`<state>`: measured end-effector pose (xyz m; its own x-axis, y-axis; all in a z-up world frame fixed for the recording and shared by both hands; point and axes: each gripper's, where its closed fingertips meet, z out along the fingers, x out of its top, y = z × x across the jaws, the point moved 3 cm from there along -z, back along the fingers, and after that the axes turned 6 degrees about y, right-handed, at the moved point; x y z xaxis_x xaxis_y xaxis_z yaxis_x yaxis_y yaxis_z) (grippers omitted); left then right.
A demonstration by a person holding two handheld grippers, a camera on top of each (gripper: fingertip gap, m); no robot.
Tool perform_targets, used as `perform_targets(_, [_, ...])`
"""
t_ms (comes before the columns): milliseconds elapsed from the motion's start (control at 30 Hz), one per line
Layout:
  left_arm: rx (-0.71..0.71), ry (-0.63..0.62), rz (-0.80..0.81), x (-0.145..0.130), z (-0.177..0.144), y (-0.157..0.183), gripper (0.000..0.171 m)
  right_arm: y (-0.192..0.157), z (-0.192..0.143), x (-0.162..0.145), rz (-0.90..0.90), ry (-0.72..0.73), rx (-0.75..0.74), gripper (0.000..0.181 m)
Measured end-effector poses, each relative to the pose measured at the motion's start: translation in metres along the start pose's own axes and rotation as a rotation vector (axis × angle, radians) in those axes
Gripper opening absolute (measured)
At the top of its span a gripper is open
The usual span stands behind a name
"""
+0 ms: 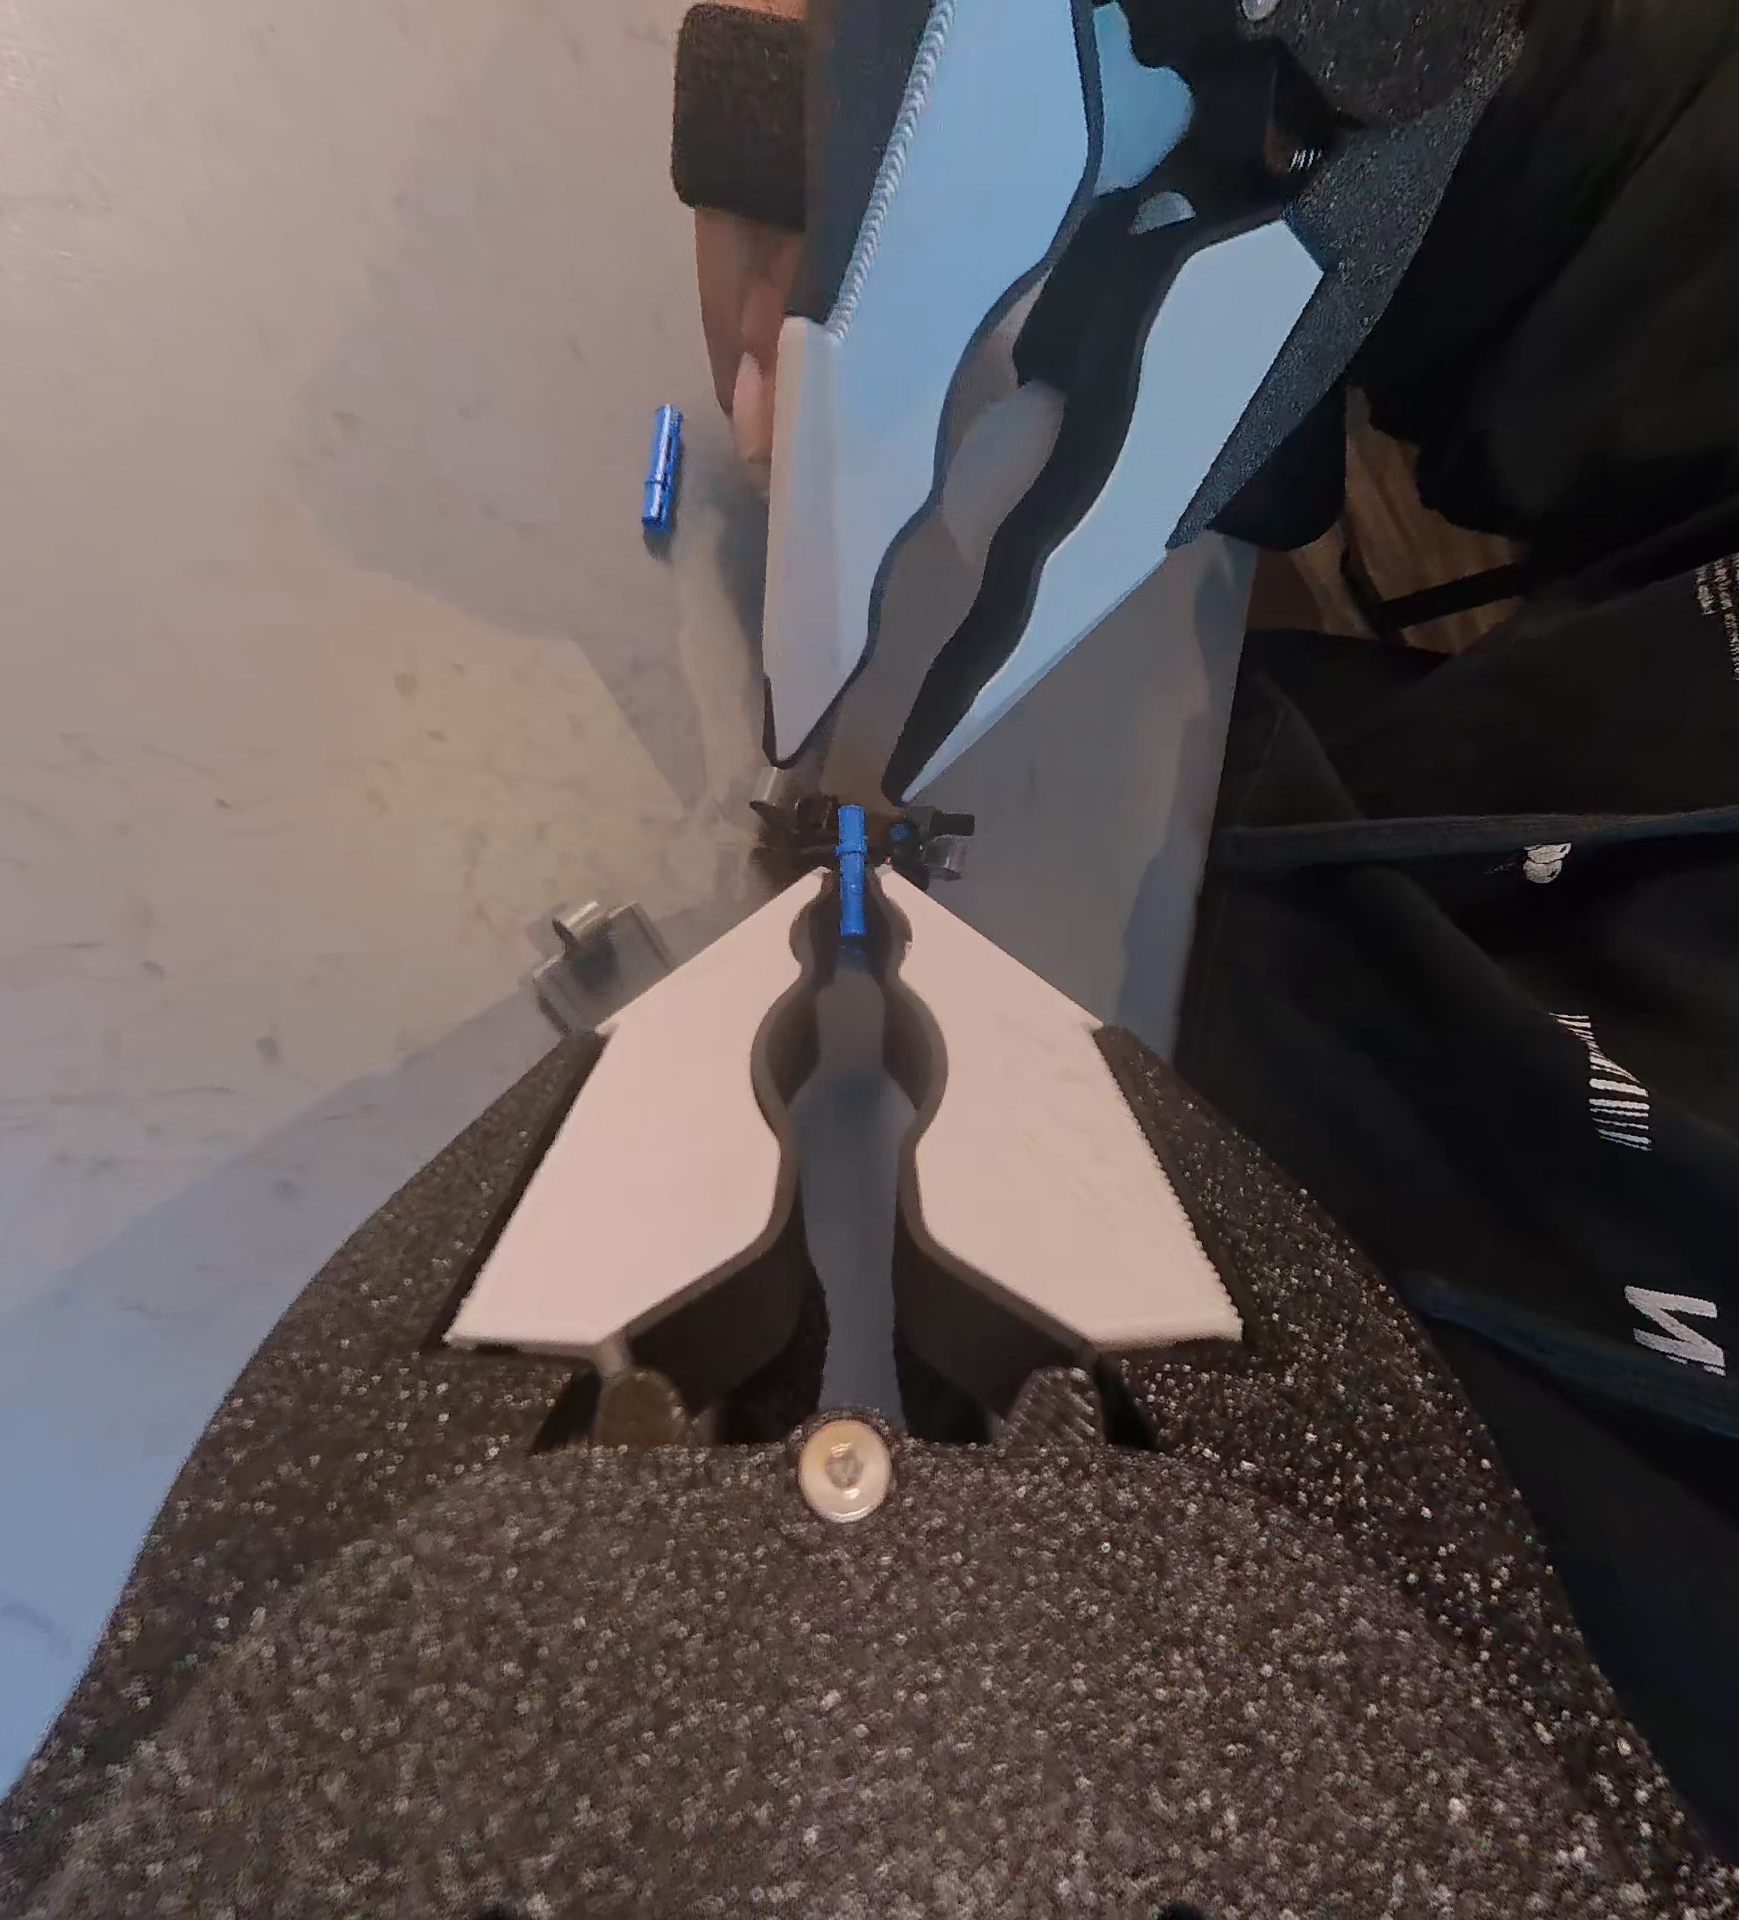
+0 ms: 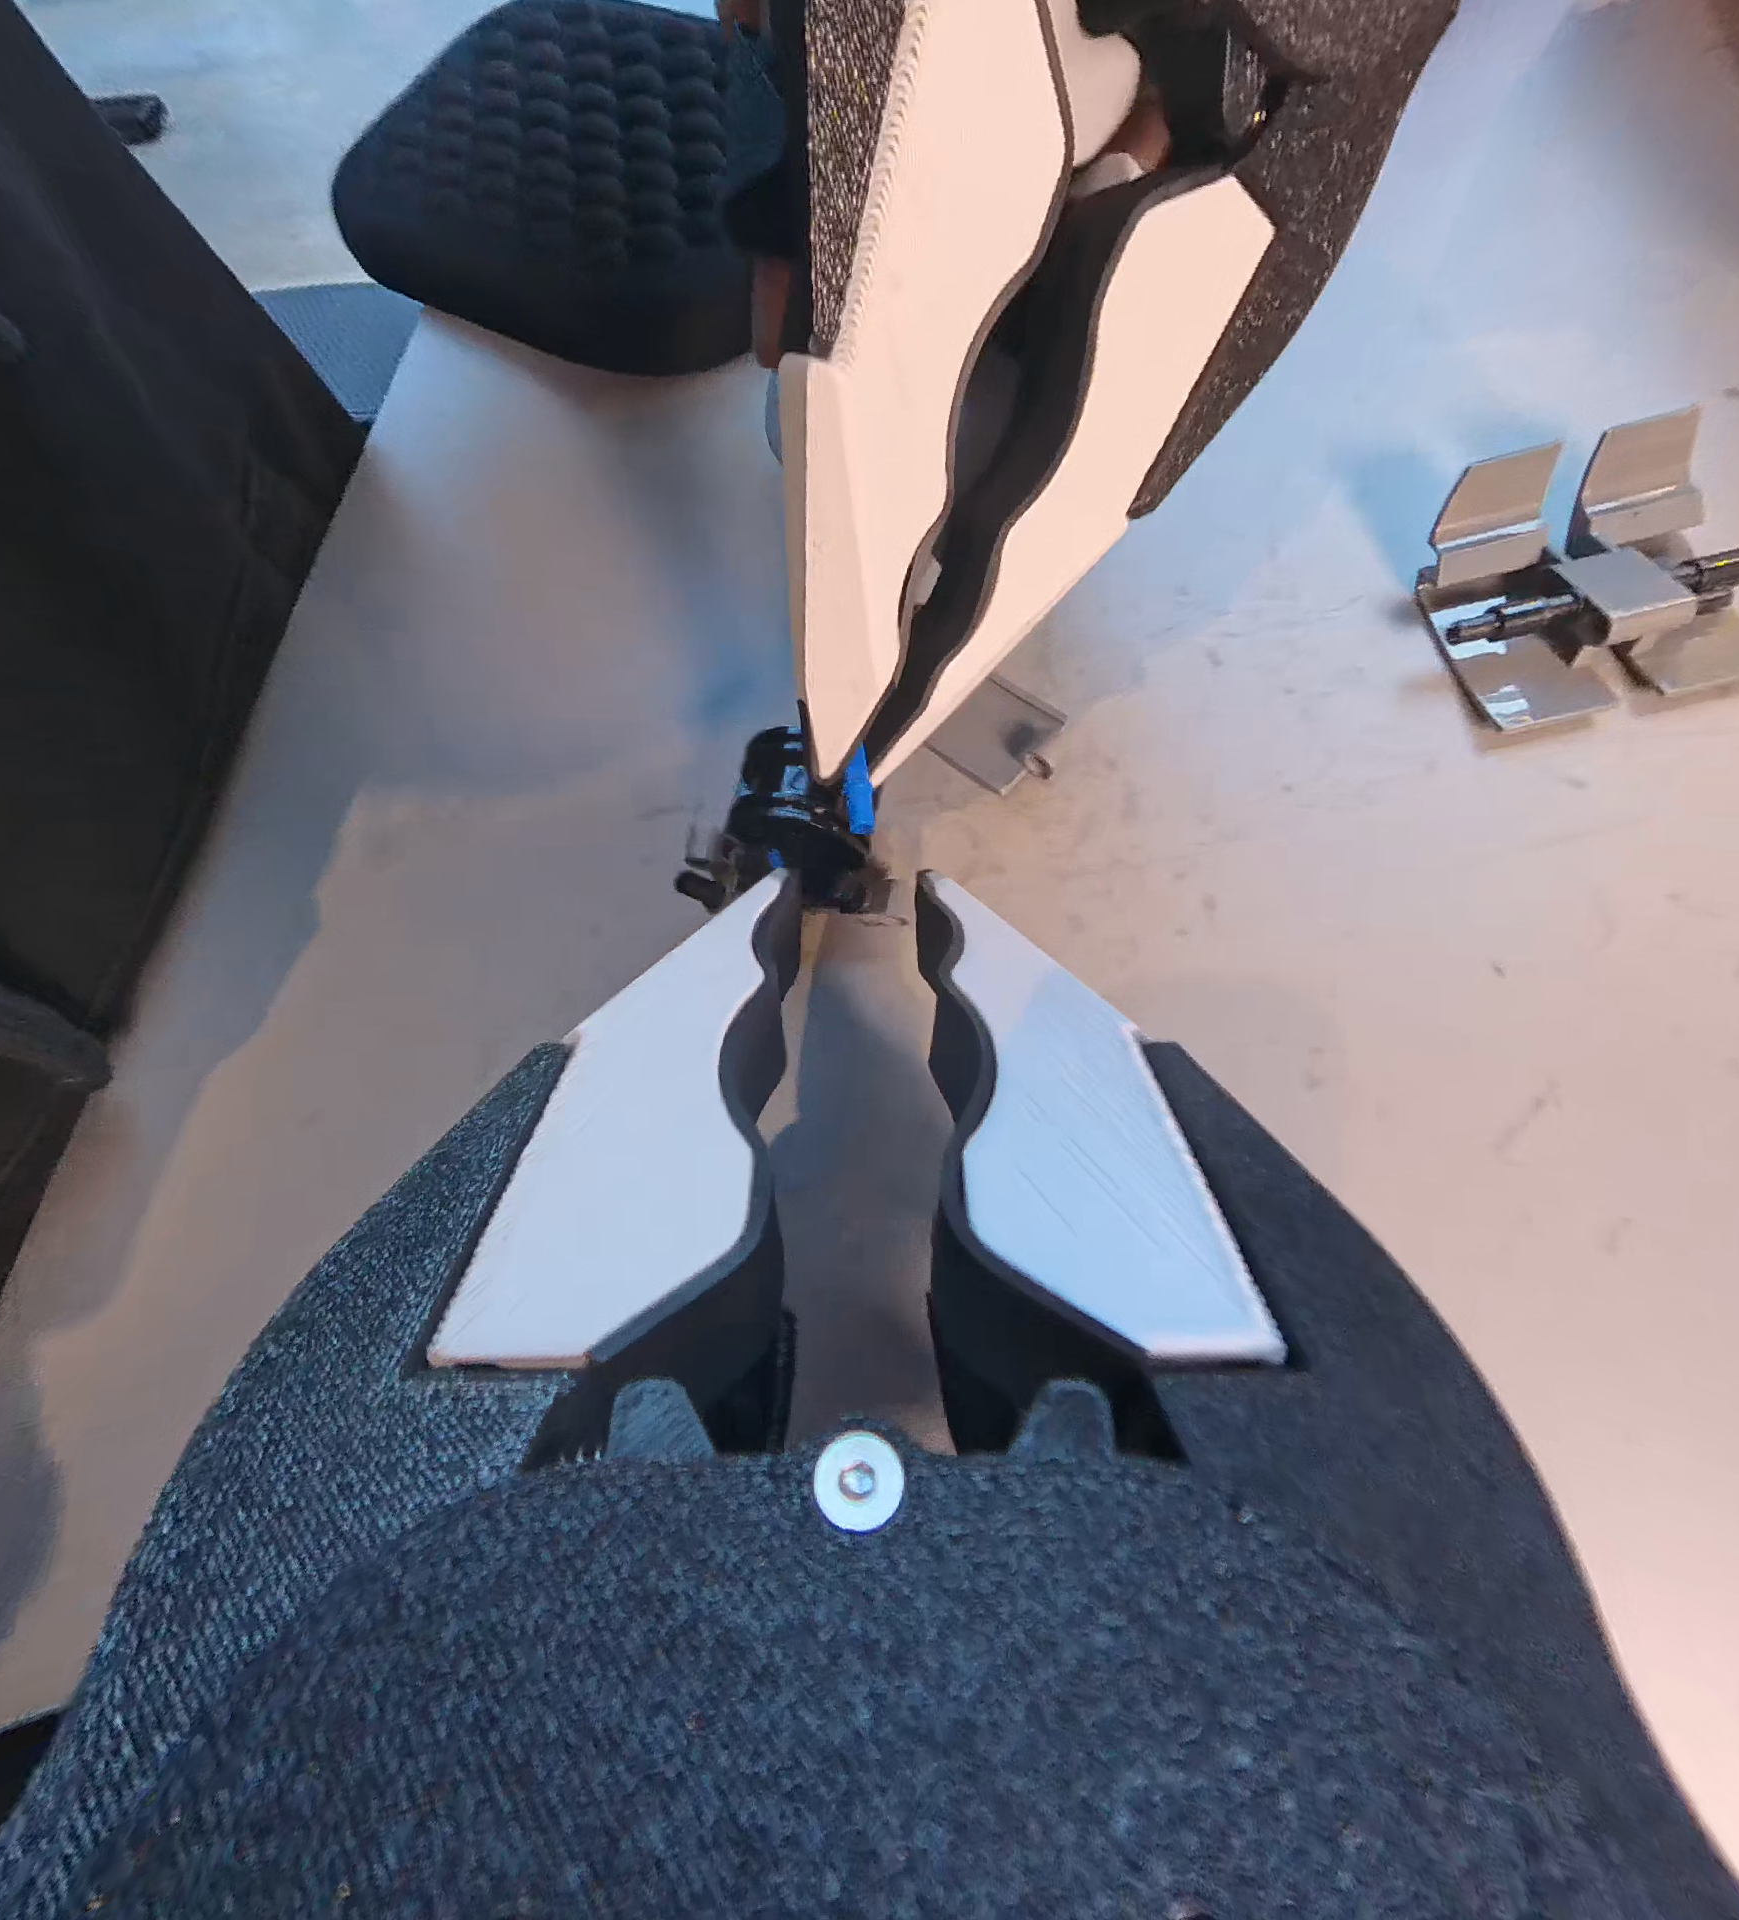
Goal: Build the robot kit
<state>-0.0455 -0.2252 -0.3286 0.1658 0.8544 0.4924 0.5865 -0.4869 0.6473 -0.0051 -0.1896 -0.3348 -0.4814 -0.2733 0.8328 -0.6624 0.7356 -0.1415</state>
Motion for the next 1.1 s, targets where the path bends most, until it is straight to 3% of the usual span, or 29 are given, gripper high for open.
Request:
perform_targets(200, [0.033,0.061,0.047,-0.006,-0.007,0.009,0.003,-0.015,-0.003,0.014,0.085,0.034,-0.049,0.027])
perform_targets(267, [0.049,0.069,0.067,-0.009,-0.009,0.010,0.003,-0.012,0.002,0.011,0.131,0.017,-0.125,0.028])
perform_targets(400, [0.062,0.098,0.081,-0.008,-0.010,0.009,0.003,-0.009,0.008,-0.005,0.091,-0.081,-0.271,0.046])
perform_targets(533, [0.067,0.083,0.116,-0.010,-0.007,0.011,0.003,-0.008,0.011,-0.010,0.070,-0.091,-0.338,0.048])
perform_targets(900, [0.089,0.055,0.164,-0.014,-0.004,0.013,0.003,-0.020,0.009,0.006,-0.033,0.052,-0.149,0.027])
perform_targets(967, [0.077,0.063,0.150,-0.015,-0.004,0.014,0.003,-0.020,0.006,0.011,-0.029,0.086,-0.123,0.016])
perform_targets(1100, [0.063,0.063,0.154,-0.016,-0.003,0.016,0.003,-0.018,0.004,0.010,-0.035,0.079,-0.096,0.015])
